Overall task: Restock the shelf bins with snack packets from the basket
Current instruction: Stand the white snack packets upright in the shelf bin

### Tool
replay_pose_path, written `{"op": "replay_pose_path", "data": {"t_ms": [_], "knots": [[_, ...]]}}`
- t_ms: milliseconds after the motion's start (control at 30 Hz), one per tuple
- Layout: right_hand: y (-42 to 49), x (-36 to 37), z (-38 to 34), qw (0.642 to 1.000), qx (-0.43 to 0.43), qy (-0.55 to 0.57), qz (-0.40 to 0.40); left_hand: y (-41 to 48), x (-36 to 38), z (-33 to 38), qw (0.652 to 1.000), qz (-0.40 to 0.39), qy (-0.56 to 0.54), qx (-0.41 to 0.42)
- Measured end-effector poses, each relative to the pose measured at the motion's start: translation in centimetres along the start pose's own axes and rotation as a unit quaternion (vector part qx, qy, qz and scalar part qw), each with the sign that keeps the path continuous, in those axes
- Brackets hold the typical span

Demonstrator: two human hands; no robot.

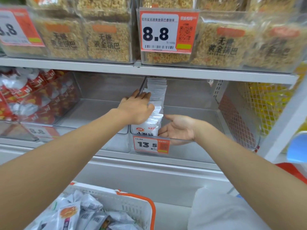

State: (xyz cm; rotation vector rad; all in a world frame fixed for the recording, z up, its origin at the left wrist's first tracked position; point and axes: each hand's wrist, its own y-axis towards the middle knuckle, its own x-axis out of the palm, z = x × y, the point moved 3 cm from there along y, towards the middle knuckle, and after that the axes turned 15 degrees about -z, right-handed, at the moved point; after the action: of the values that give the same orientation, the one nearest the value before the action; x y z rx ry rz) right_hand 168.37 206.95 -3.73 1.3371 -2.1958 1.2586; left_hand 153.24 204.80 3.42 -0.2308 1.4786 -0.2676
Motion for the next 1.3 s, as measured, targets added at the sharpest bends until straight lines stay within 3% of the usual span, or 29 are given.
{"op": "replay_pose_path", "data": {"t_ms": [67,133,233,333,633,1000,1067,1200,1300], "knots": [[-0.6,-0.2,-0.1,0.999,0.006,-0.030,0.012,-0.1,-0.4,0.3,1.000,-0.010,0.011,-0.015],[-1.2,-0.7,-0.6,0.986,0.023,-0.128,0.102,0.0,-1.1,1.1,1.000,-0.004,0.020,-0.021],[-0.9,-3.0,-2.4,0.948,-0.096,-0.146,0.265,1.2,-2.0,3.1,0.999,0.021,0.025,-0.001],[0.1,-4.5,-4.5,0.921,-0.202,-0.105,0.315,3.4,-2.1,4.0,1.000,0.000,0.005,0.007],[5.8,-3.8,-8.3,0.930,-0.248,-0.095,0.254,3.9,-1.0,3.1,0.997,0.008,0.049,-0.056],[8.4,-5.6,-9.9,0.930,-0.257,-0.149,0.219,3.7,-0.8,3.0,0.996,0.041,0.077,-0.036],[6.3,-3.8,-8.8,0.929,-0.238,-0.149,0.243,3.6,-0.8,3.1,0.996,0.038,0.076,-0.032],[3.5,-5.6,-6.8,0.923,-0.230,-0.055,0.305,4.0,-0.7,2.7,0.997,0.040,0.053,-0.035],[2.4,-4.4,-4.6,0.963,-0.188,0.052,0.185,4.1,-0.6,2.6,0.997,0.055,0.047,-0.029]]}}
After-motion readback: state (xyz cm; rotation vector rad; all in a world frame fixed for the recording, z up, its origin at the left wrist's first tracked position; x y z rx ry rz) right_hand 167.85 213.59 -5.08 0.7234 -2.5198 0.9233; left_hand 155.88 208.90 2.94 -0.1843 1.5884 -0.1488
